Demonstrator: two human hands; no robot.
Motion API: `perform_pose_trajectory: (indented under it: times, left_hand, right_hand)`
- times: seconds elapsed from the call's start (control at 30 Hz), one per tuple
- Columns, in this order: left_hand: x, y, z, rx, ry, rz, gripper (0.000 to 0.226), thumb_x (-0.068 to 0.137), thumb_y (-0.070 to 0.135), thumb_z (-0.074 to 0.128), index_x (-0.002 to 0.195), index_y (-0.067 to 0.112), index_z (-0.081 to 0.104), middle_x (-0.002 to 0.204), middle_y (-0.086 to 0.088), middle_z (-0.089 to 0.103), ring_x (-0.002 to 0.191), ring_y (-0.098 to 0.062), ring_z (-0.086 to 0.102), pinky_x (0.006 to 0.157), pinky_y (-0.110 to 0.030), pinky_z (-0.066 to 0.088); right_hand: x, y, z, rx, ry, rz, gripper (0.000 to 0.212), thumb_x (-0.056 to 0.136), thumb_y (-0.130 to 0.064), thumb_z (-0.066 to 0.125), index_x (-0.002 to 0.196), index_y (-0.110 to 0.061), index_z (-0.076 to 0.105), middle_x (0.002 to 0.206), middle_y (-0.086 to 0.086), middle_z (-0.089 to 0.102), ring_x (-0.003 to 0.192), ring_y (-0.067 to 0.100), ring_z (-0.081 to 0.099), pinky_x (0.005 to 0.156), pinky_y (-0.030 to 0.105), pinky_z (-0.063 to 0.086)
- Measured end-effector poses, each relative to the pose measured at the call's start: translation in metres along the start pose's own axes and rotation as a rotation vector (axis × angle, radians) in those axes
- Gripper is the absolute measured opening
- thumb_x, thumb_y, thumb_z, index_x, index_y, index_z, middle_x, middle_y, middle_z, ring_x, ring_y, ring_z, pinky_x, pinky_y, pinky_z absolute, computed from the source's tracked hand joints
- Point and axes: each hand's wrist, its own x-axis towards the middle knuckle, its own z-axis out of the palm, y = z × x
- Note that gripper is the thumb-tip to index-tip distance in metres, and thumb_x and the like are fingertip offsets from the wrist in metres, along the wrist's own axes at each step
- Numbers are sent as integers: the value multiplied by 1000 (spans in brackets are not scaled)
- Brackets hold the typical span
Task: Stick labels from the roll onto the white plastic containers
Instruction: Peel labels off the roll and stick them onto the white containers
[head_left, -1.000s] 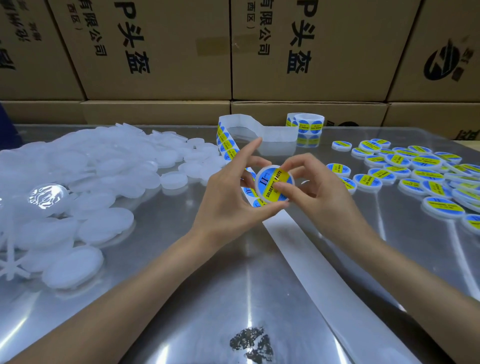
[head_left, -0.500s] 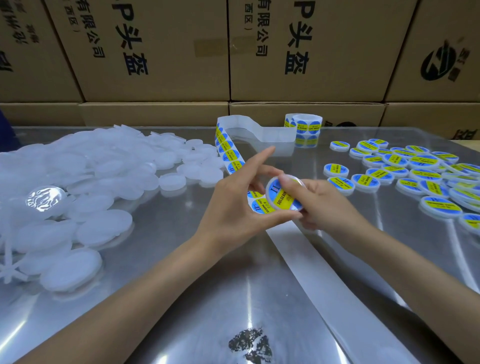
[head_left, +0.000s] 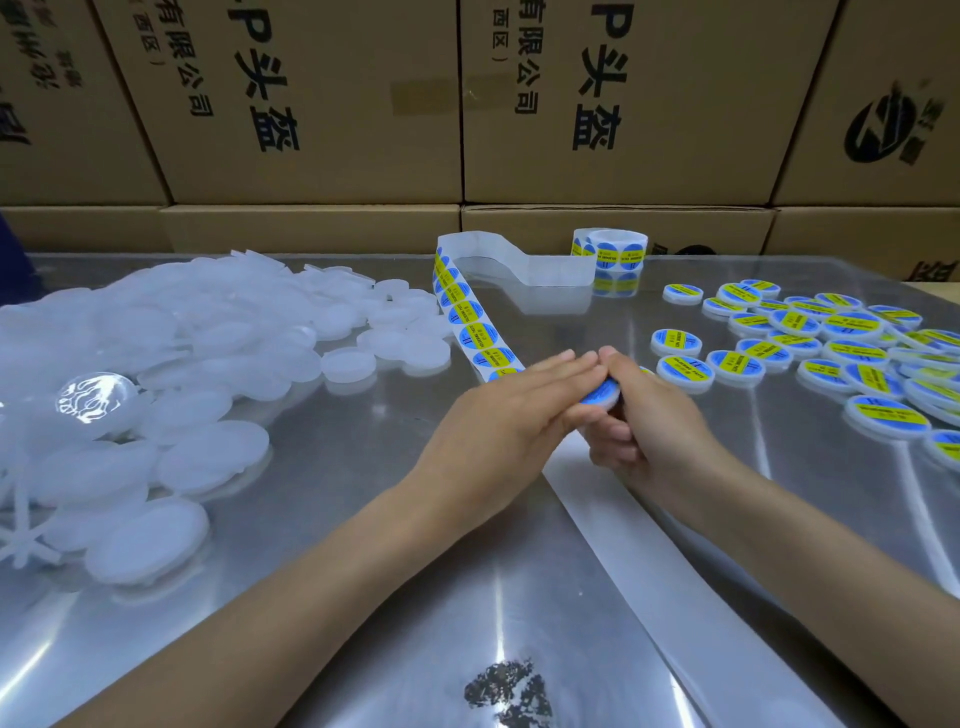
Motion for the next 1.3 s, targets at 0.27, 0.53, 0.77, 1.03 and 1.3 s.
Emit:
perform_pose_trajectory:
  times: [0.27, 0.53, 0.77, 1.03, 1.3]
  left_hand:
    - [-4, -18, 3, -103, 178, -64, 15, 83, 11, 71, 95, 16, 77, 95, 5, 74, 93, -10, 69, 80, -35, 55]
    - [-17, -96, -35, 409, -92, -650, 60, 91, 44, 54, 140, 11, 41, 147, -9, 40, 137, -23, 32, 109, -33, 27]
    - [-19, -108, -47, 579, -131, -782, 42, 90, 53, 46, 86, 11, 43, 108, -12, 57, 107, -31, 49, 90, -44, 41]
    - [-14, -97, -44, 743, -180, -652, 31, 92, 43, 49, 94, 16, 63, 111, -8, 57, 102, -29, 55, 95, -39, 33]
    - [-11, -86, -36, 673, -135, -542, 31, 90, 38, 52, 83, 12, 67, 92, -6, 53, 89, -29, 56, 67, -32, 38]
  right_hand:
    - [10, 1, -10, -431, 33, 29, 49, 100, -41, 34, 62, -14, 52, 42, -5, 49, 37, 7, 40, 40, 15, 32]
    - [16, 5, -35, -1078, 104, -79, 43, 97, -39, 41, 71, -10, 58, 55, -5, 60, 47, 7, 51, 54, 25, 38]
    - [7, 5, -30, -1211, 217, -296, 15, 93, -38, 48, 100, -28, 58, 87, -12, 60, 86, 15, 55, 74, 32, 43]
    - [5, 15, -16, -1310, 40, -360, 39, 94, -43, 46, 129, -26, 45, 126, -13, 57, 117, 14, 52, 89, 36, 45]
    - [23, 13, -51, -1429, 223, -98, 52, 98, -43, 34, 139, -11, 32, 146, 15, 36, 136, 29, 31, 104, 40, 28]
